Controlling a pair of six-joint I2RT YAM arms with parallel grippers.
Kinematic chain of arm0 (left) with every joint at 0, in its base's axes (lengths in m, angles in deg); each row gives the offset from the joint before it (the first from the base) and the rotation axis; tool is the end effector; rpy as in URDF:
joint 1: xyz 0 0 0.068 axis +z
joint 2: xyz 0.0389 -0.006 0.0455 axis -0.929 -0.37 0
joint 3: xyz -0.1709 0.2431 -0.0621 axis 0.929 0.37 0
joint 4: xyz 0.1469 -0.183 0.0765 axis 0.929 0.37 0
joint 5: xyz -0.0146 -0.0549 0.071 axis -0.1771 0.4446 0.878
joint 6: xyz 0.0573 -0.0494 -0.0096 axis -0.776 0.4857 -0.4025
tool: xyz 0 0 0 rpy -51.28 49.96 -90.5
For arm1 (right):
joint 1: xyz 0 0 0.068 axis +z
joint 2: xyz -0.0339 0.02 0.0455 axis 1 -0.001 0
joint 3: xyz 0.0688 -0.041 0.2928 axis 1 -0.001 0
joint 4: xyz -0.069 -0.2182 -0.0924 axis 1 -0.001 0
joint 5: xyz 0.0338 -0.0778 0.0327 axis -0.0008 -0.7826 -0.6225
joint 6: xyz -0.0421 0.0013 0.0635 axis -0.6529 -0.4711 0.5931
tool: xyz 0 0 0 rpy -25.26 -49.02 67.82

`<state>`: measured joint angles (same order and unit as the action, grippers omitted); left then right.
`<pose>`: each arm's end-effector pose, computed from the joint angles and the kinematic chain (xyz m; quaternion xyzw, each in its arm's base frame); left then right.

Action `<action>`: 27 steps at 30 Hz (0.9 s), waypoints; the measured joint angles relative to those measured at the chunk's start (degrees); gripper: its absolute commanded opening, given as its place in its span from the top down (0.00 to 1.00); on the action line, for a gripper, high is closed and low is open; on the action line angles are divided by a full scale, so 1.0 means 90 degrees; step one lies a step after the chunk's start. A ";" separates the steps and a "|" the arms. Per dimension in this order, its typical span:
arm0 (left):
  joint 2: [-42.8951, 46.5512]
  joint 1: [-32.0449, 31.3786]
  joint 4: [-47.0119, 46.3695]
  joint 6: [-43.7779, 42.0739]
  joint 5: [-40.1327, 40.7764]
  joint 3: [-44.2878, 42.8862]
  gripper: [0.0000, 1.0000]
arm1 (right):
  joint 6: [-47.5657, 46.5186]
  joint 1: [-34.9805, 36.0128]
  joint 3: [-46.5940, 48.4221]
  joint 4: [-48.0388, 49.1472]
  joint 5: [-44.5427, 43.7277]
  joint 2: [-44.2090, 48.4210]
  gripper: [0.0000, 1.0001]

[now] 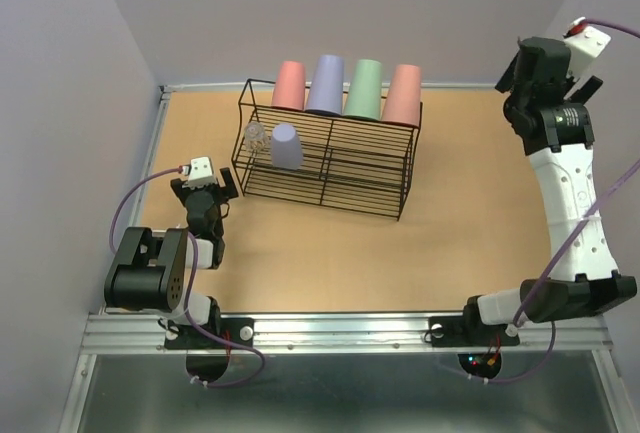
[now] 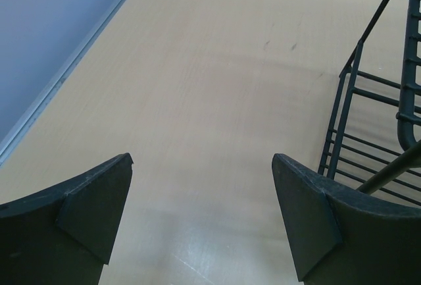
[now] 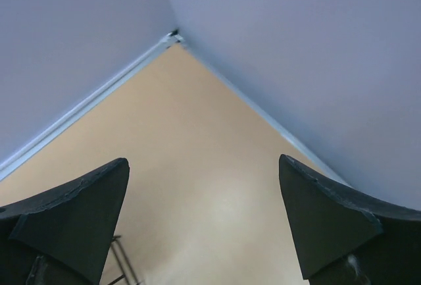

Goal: Load the cups into the dish rack

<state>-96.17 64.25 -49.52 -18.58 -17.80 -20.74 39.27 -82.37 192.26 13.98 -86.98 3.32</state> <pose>0.2566 -0.0014 0.2160 -0.0595 0.6884 0.0757 0.7189 0.2615 -0.0123 0.5067 0.3026 0.7332 -0.1922 0.5778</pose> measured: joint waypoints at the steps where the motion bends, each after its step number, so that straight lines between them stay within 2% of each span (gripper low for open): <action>1: 0.0000 0.0000 -0.0002 0.0002 0.0002 0.0000 0.01 | 0.0022 -0.0204 -0.0002 -0.0010 0.0114 -0.0044 0.00; 4: 0.0000 0.0000 0.0000 0.0000 0.0002 0.0000 0.01 | 0.0328 -0.0945 -0.0294 0.0175 0.0886 0.0039 0.00; 7: 0.0000 0.0000 -0.0002 0.0000 0.0002 0.0000 0.01 | 0.0653 -0.1557 -0.1399 0.0602 0.1173 0.0420 0.00; 8: 0.0000 0.0000 -0.0002 -0.0002 0.0000 0.0000 0.01 | 0.0753 -0.1693 -0.2110 0.0964 0.1175 0.0636 0.00; 12: 0.0000 0.0000 -0.0002 -0.0015 0.0000 0.0000 0.01 | 0.0860 -0.1783 -0.4218 0.1936 0.1294 0.1112 0.00; 16: 0.0000 0.0000 -0.0002 -0.0019 0.0000 0.0000 0.01 | 0.0947 -0.1804 -0.5387 0.2623 0.1528 0.0894 0.00; 23: 0.0000 0.0000 -0.0002 -0.0022 0.0000 0.0000 0.01 | 0.0726 -0.1809 -0.8148 0.5770 0.2103 0.0923 0.00; 25: 0.0000 0.0000 -0.0002 -0.0024 0.0002 0.0000 0.01 | 0.0678 -0.1809 -0.8558 0.6431 0.2229 0.0831 0.00; 27: 0.0000 0.0000 -0.0002 -0.0024 0.0000 0.0000 0.01 | 0.0670 -0.1809 -0.9131 0.7613 0.2429 0.0716 0.00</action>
<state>-96.17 64.25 -49.54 -18.80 -17.80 -20.74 45.30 -98.65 110.08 82.50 -65.13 9.77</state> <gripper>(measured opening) 0.986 0.998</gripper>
